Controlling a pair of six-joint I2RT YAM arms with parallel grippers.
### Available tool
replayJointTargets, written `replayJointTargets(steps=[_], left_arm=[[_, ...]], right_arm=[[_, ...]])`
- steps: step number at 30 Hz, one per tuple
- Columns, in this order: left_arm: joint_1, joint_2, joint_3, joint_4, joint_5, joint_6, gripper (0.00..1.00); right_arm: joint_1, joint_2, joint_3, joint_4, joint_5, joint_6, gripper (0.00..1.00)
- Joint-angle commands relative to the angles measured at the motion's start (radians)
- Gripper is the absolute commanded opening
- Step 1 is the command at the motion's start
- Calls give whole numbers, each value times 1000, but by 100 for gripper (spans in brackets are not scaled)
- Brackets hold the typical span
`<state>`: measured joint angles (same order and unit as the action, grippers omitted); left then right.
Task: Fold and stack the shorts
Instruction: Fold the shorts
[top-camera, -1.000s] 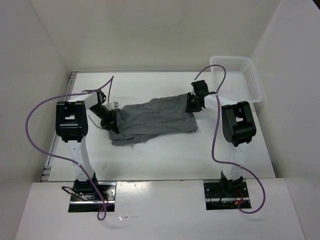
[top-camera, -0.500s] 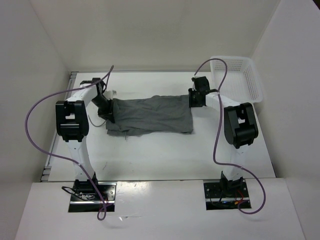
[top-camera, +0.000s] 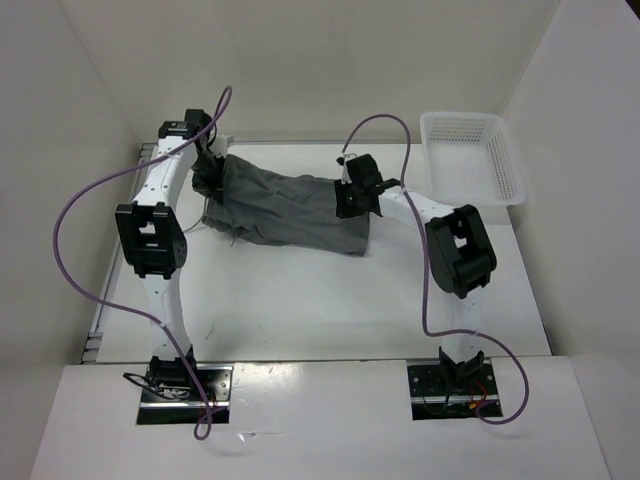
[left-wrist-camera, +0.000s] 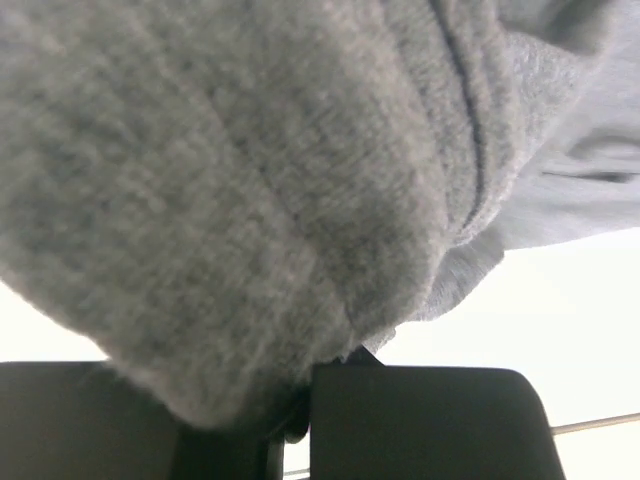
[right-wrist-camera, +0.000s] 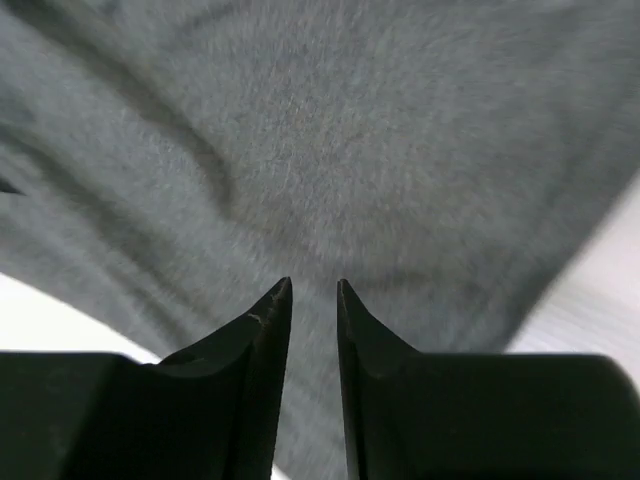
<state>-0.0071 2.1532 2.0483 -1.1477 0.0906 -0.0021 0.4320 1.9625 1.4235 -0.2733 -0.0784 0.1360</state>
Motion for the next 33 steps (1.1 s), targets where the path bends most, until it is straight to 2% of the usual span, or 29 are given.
replayJointTargets(steps=[1, 2, 3, 12, 21, 25, 33], left_arm=[[-21, 81, 192, -145, 9, 2, 0], [-21, 82, 272, -145, 29, 2, 0], [-37, 82, 289, -145, 50, 2, 0], [-217, 132, 358, -145, 222, 2, 0], [-369, 275, 646, -145, 396, 2, 0], [-401, 312, 736, -145, 478, 2, 0], [-422, 352, 734, -145, 475, 2, 1]], right_arm=[[-15, 109, 96, 29, -12, 100, 29], [-15, 131, 115, 39, -12, 109, 28], [-4, 151, 155, 39, 3, 109, 26], [17, 260, 233, 29, -50, 226, 25], [36, 322, 276, 29, -87, 277, 25], [36, 322, 276, 48, -136, 287, 25], [27, 228, 252, 10, -155, 309, 26]])
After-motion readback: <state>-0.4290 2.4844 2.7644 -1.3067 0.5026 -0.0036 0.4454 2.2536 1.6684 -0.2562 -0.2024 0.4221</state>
